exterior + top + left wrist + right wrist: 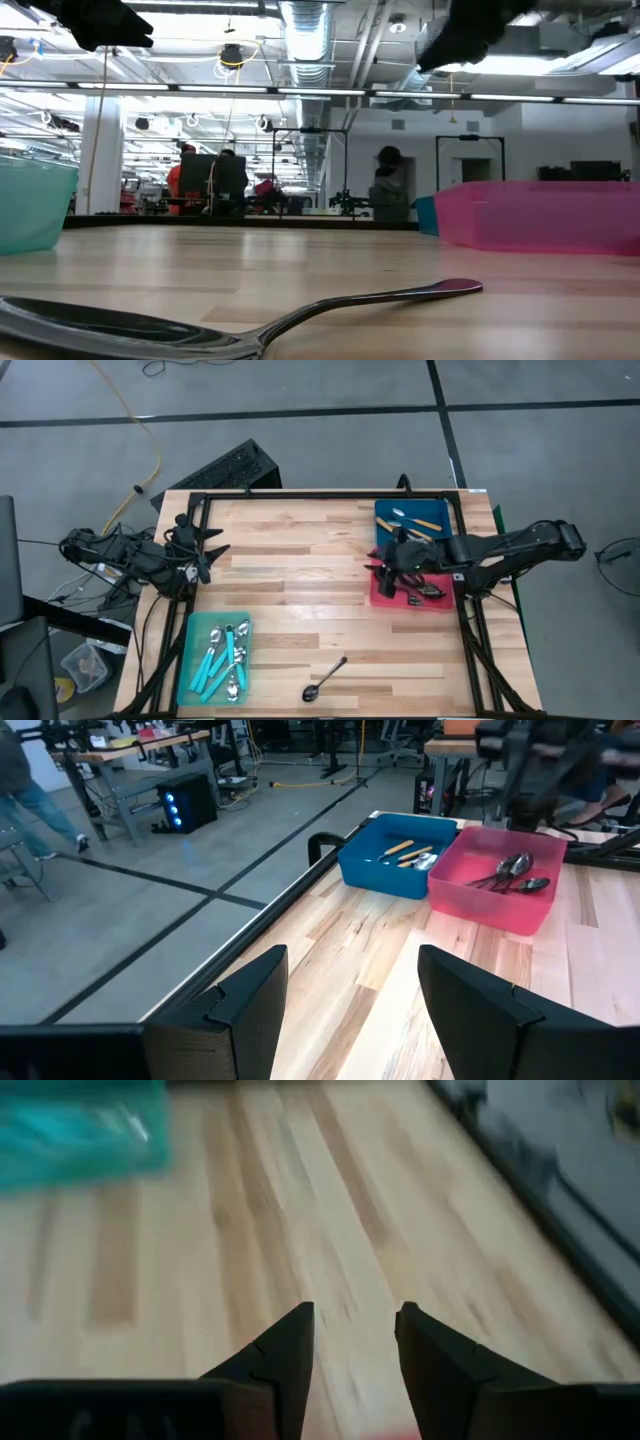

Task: Sort silverware by color (type)
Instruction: Put the black spoon into the red bin

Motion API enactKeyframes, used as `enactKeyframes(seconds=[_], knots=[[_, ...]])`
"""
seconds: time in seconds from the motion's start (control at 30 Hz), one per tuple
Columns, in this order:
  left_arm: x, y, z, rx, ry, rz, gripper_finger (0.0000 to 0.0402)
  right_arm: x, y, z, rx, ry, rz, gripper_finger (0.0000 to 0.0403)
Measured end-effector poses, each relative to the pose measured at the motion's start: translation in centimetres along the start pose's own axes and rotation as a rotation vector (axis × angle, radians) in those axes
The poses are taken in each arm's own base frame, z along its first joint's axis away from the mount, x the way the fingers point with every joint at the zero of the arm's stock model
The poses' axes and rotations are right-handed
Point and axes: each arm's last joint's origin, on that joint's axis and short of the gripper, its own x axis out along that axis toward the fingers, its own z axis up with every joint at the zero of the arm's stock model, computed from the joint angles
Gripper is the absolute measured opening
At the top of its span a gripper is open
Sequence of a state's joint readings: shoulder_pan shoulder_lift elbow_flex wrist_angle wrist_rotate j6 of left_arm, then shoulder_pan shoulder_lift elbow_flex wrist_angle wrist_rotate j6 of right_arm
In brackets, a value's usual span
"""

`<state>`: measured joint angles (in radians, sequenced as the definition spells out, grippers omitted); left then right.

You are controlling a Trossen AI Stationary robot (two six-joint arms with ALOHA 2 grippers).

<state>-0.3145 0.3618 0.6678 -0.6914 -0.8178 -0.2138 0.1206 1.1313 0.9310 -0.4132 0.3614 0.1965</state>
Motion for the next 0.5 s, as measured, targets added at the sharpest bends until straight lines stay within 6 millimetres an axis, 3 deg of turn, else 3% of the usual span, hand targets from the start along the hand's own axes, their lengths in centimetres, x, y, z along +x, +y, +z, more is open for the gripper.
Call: enactKeyframes(seconds=[0.23, 0.5], knots=[[0.0, 0.0, 0.0, 0.0, 0.0, 0.0, 0.0213, 0.1, 1.5, 2.2, 0.018, -0.218, 0.147, 0.0163], [0.0, 0.0, 0.0, 0.0, 0.0, 0.0, 0.0213, 2.9, 4.6, 2.2, -0.069, -0.274, 0.316, 0.0166]])
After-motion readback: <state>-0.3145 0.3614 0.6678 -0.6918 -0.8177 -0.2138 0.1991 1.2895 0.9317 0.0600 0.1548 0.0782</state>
